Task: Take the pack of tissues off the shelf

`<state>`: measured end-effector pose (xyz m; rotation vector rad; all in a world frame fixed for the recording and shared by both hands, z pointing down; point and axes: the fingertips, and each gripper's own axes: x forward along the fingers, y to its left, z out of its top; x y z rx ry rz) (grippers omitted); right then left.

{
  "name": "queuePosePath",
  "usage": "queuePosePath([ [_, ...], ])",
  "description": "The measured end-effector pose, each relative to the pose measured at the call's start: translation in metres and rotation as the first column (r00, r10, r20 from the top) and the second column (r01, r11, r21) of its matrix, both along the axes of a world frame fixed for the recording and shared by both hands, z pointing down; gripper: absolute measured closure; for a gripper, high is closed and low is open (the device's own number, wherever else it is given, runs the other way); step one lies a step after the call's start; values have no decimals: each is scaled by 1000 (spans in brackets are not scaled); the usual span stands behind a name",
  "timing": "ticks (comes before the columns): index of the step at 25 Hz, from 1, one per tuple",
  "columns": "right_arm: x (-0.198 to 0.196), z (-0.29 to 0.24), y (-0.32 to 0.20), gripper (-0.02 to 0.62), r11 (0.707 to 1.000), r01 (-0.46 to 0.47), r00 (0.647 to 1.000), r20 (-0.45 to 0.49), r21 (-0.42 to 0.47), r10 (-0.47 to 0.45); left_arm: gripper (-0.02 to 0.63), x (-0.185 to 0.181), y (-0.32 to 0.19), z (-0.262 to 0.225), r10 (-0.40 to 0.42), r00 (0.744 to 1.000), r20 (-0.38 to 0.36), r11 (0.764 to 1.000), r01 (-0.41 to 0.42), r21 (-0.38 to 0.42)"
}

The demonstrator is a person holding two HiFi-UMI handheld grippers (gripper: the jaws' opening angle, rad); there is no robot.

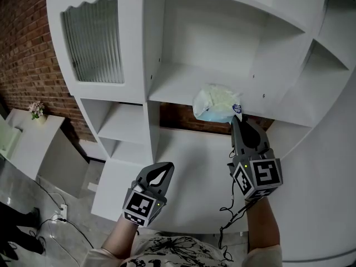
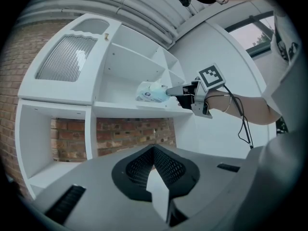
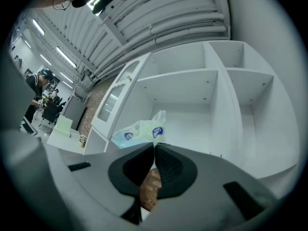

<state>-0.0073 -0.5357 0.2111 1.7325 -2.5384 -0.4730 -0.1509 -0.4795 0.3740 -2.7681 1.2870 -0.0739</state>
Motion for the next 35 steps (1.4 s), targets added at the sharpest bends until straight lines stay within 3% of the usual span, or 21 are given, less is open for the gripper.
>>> queuePosePath([
  [6, 2, 48, 44, 583, 1000, 11, 1000, -12, -20, -11, 591, 5, 18, 3, -16, 1000, -8, 1000, 16, 2],
  [19, 0, 175, 100, 584, 976, 50, 998, 51, -214, -40, 591, 12, 40, 19, -21, 1000, 11, 999, 21, -30],
  [35, 0, 181, 115, 586, 976, 44, 996, 81, -214, -27, 591, 8, 48, 19, -36, 999, -3, 999, 36, -34],
])
